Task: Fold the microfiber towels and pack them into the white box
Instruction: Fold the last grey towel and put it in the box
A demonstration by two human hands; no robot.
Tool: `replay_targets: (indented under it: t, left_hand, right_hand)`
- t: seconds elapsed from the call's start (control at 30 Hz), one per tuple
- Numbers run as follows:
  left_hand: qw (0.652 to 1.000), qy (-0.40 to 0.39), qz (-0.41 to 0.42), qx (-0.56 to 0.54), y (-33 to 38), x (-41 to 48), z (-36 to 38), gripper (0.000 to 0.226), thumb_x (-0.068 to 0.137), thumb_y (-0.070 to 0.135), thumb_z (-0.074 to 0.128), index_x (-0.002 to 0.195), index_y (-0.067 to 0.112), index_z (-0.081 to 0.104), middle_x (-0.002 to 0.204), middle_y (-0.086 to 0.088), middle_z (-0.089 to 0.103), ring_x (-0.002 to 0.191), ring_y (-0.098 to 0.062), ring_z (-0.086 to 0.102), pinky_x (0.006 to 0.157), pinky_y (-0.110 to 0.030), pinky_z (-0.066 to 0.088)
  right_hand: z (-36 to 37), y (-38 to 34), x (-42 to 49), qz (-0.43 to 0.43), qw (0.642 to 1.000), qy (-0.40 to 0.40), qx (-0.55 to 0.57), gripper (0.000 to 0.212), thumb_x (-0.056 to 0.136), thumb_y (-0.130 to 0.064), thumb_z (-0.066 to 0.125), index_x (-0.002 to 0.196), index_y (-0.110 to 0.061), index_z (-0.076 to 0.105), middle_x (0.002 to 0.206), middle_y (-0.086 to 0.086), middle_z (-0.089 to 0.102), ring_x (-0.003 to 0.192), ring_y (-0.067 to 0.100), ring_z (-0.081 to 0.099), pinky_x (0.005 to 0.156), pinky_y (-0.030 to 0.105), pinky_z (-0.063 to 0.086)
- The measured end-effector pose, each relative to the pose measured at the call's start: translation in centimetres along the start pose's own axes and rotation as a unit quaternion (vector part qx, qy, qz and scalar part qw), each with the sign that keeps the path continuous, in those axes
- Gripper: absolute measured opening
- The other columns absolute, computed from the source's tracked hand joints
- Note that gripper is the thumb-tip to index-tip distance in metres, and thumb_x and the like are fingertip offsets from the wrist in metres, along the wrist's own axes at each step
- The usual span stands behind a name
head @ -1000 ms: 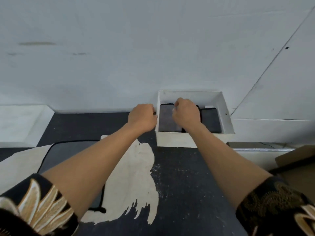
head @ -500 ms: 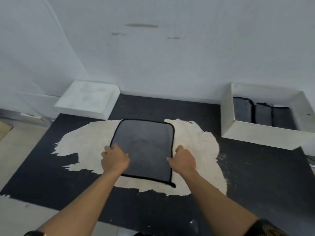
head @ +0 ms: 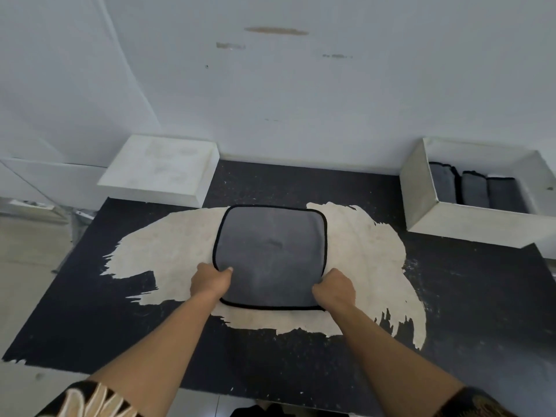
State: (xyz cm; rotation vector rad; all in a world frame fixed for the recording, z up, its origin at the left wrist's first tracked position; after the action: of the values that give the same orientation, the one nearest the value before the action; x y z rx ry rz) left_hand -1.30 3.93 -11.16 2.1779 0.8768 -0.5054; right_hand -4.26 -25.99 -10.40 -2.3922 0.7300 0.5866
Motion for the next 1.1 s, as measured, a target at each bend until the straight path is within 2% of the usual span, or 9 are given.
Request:
replay_targets:
  t: [0.13, 0.23, 0.37, 0.5, 0.6, 0.8, 0.9, 1.0, 1.1]
  left_hand:
    - [0.999, -0.003, 0.011, -0.043, 0.9, 1.3, -0.3, 0.074, 0.091, 0.034, 0.065, 0.145, 0.004, 0.026, 0.141, -0.016, 0.049, 0.123, -0.035, 0.053, 0.097, -0.040, 0.045]
    - [0.995, -0.034, 0.044, -0.080, 1.9, 1.8, -0.2, 0.058, 0.093, 0.020, 0.062, 0.142, 0.008, 0.032, 0.133, -0.011, 0.053, 0.115, -0.029, 0.054, 0.093, -0.035, 0.045]
    - [0.980, -0.023, 0.137, -0.144, 8.6, 2.0, -2.0, 0.031, 0.090, -0.002, 0.047, 0.106, 0.019, 0.063, 0.115, -0.012, 0.064, 0.110, -0.031, 0.059, 0.091, -0.038, 0.049]
    - [0.954, -0.002, 0.197, -0.227, 18.3, 1.0, -6.8, 0.040, 0.088, -0.006, 0.036, 0.107, 0.022, 0.057, 0.114, -0.006, 0.060, 0.105, -0.026, 0.058, 0.088, -0.042, 0.055]
    - [0.944, -0.024, 0.207, -0.254, 21.1, 0.0, -8.7, 0.042, 0.086, -0.004, 0.033, 0.094, 0.031, 0.053, 0.106, 0.001, 0.059, 0.096, -0.021, 0.060, 0.074, -0.041, 0.059]
    - [0.971, -0.014, 0.217, -0.097, 13.7, 0.2, -4.0, 0.043, 0.079, -0.009, 0.037, 0.078, 0.021, 0.068, 0.096, -0.003, 0.067, 0.095, -0.024, 0.057, 0.076, -0.029, 0.046]
    - [0.987, -0.042, 0.158, 0.006, 8.3, 0.7, -0.9, 0.018, 0.085, 0.010, 0.058, 0.077, 0.022, 0.068, 0.089, -0.004, 0.067, 0.091, -0.027, 0.062, 0.082, -0.034, 0.048]
    - [0.987, -0.045, 0.144, 0.047, 5.6, 0.9, 1.1, 0.031, 0.086, 0.028, 0.069, 0.059, 0.018, 0.058, 0.069, -0.002, 0.064, 0.074, -0.024, 0.062, 0.070, -0.033, 0.047]
    - [0.988, -0.039, 0.148, 0.038, 4.9, 1.1, 1.5, 0.001, 0.090, 0.018, 0.065, 0.089, 0.017, 0.064, 0.095, -0.001, 0.063, 0.096, -0.026, 0.060, 0.085, -0.034, 0.049]
  right_hand:
    - [0.2, 0.2, 0.9, 0.050, 0.990, 0.001, 0.135, 0.046, 0.088, -0.041, 0.066, 0.111, -0.008, 0.044, 0.099, 0.006, 0.056, 0.086, 0.025, 0.057, 0.065, 0.034, 0.049]
    - [0.7, -0.1, 1.9, 0.109, 0.941, -0.028, 0.320, 0.036, 0.090, -0.031, 0.067, 0.106, 0.002, 0.060, 0.103, 0.015, 0.064, 0.091, 0.035, 0.064, 0.078, 0.046, 0.059]
    - [-3.6, -4.0, 3.5, 0.097, 0.860, -0.009, 0.500, 0.016, 0.090, -0.010, 0.067, 0.078, -0.005, 0.058, 0.092, 0.020, 0.062, 0.082, 0.034, 0.064, 0.065, 0.045, 0.060]
    - [-12.4, -8.9, 4.3, 0.019, 0.824, 0.068, 0.563, 0.021, 0.093, -0.006, 0.063, 0.073, -0.009, 0.058, 0.077, 0.015, 0.061, 0.065, 0.023, 0.062, 0.044, 0.030, 0.053]
    - [-15.9, -9.4, 3.7, -0.013, 0.804, 0.097, 0.586, 0.017, 0.091, -0.006, 0.061, 0.079, -0.016, 0.065, 0.082, 0.010, 0.068, 0.070, 0.023, 0.066, 0.044, 0.024, 0.050]
    - [-9.8, -2.0, 3.4, 0.082, 0.858, 0.081, 0.501, 0.019, 0.078, 0.004, 0.051, 0.066, -0.007, 0.062, 0.076, 0.021, 0.060, 0.066, 0.034, 0.061, 0.061, 0.050, 0.059]
    - [-5.0, 1.4, 2.9, 0.140, 0.895, 0.035, 0.422, 0.009, 0.082, -0.006, 0.053, 0.081, 0.000, 0.061, 0.087, 0.020, 0.062, 0.076, 0.036, 0.060, 0.061, 0.042, 0.055]
    - [-1.8, 3.3, 2.7, 0.162, 0.917, -0.008, 0.364, 0.017, 0.083, -0.012, 0.055, 0.087, 0.002, 0.062, 0.092, 0.019, 0.064, 0.083, 0.037, 0.062, 0.062, 0.039, 0.053]
    - [-0.9, 3.6, 2.8, 0.139, 0.940, -0.007, 0.312, 0.013, 0.084, -0.012, 0.059, 0.084, 0.001, 0.061, 0.089, 0.014, 0.064, 0.081, 0.033, 0.061, 0.064, 0.036, 0.052]
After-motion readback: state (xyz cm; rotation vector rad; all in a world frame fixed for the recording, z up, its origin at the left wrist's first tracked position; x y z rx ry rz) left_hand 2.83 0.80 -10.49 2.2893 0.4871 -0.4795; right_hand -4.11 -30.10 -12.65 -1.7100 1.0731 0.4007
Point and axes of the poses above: each hand's wrist, its own x-axis towards the middle knuckle, its own z-axis out of the palm, y = z × x, the point moved 5 cm from there along x, towards the middle knuckle
